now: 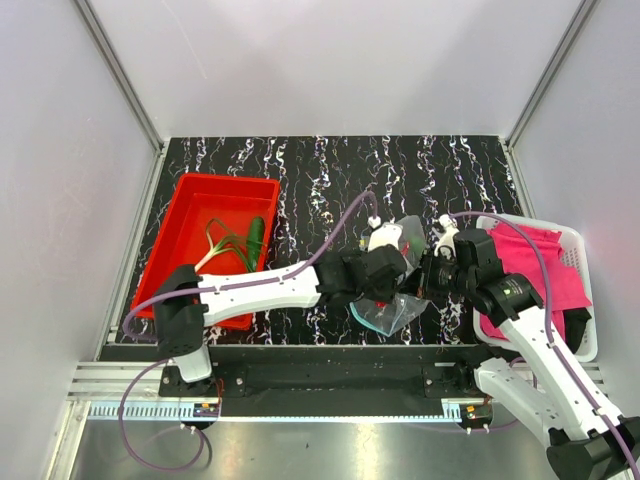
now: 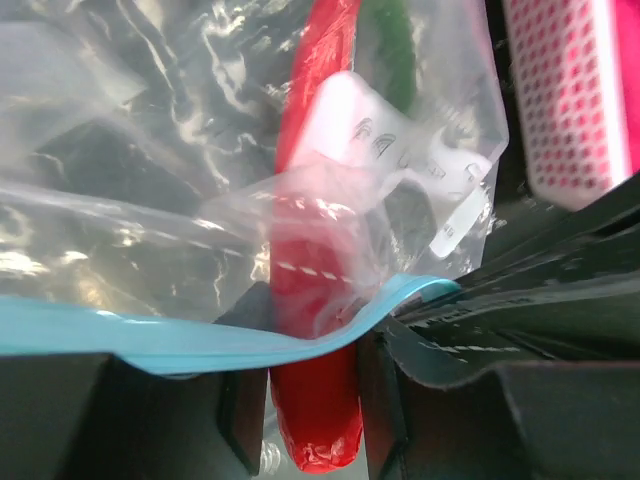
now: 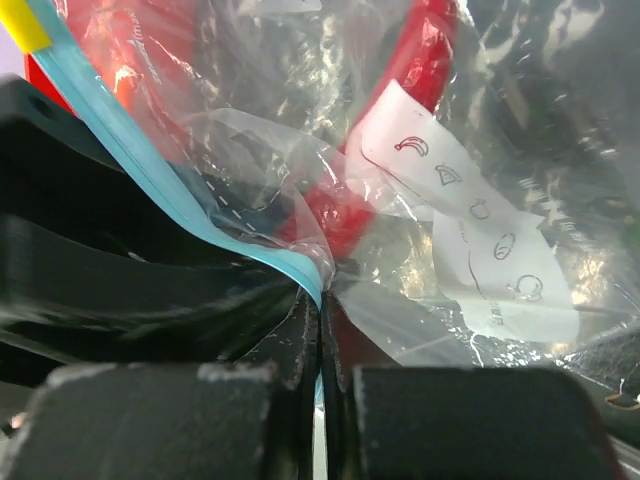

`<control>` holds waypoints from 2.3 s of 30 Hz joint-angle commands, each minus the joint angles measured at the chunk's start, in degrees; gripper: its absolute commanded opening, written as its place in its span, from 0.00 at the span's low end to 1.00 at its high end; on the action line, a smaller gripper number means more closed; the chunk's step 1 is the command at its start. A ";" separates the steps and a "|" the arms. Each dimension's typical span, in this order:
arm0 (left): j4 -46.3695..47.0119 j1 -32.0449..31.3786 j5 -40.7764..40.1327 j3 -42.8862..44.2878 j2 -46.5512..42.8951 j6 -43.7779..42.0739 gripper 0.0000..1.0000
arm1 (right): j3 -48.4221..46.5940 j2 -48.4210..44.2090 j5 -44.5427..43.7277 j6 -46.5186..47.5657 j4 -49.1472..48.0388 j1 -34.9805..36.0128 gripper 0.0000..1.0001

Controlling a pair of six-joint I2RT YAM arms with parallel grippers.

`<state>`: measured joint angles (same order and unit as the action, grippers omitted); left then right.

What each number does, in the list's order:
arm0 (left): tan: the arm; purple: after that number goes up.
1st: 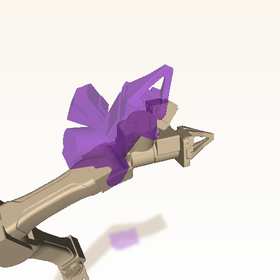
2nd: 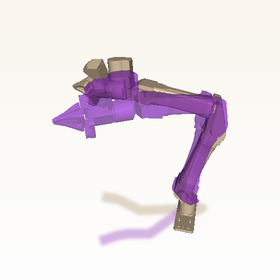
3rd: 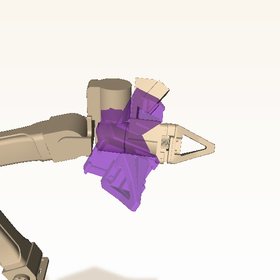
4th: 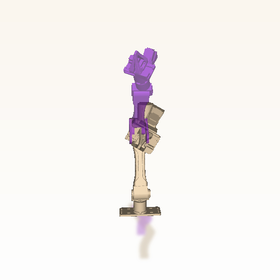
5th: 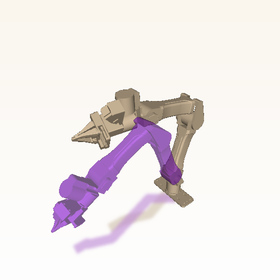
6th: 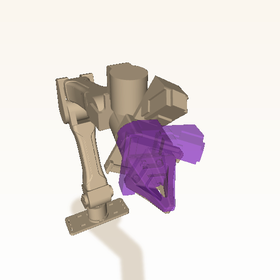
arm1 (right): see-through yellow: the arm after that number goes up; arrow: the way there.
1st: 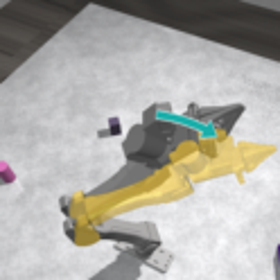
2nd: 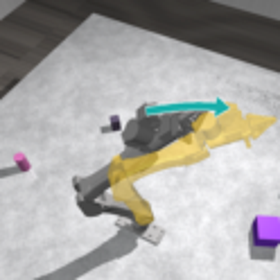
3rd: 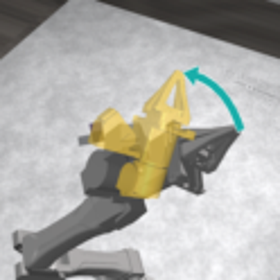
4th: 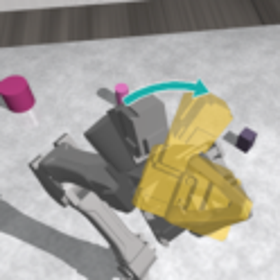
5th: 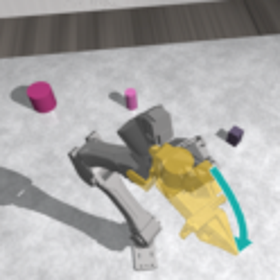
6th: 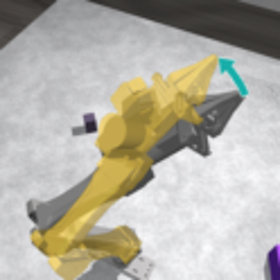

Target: Open the zip-top bag and remove the fake food

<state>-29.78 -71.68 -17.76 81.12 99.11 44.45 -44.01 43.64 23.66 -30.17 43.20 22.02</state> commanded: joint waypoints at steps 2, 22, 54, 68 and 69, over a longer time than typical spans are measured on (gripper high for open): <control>-0.89 1.28 2.46 2.64 -4.18 0.56 0.03 | -3.45 1.27 -0.97 2.32 -1.02 0.30 0.00; -13.70 4.70 0.65 -27.15 -37.82 0.98 0.00 | -4.51 6.11 -16.81 1.87 -2.07 0.22 0.00; -3.91 52.17 8.93 -36.21 -46.54 -7.18 0.83 | -4.59 5.75 -4.16 3.54 -3.20 0.22 0.00; 24.42 16.10 18.75 -40.87 -52.19 4.95 0.56 | -5.21 8.57 12.99 -5.24 -13.92 1.88 0.00; 24.77 13.87 17.25 -39.48 -51.05 5.12 0.52 | -5.04 8.66 13.77 -6.20 -14.54 2.06 0.00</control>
<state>-12.45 -47.64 7.20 38.00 44.77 46.15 -47.24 51.83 32.14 -32.71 34.33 23.14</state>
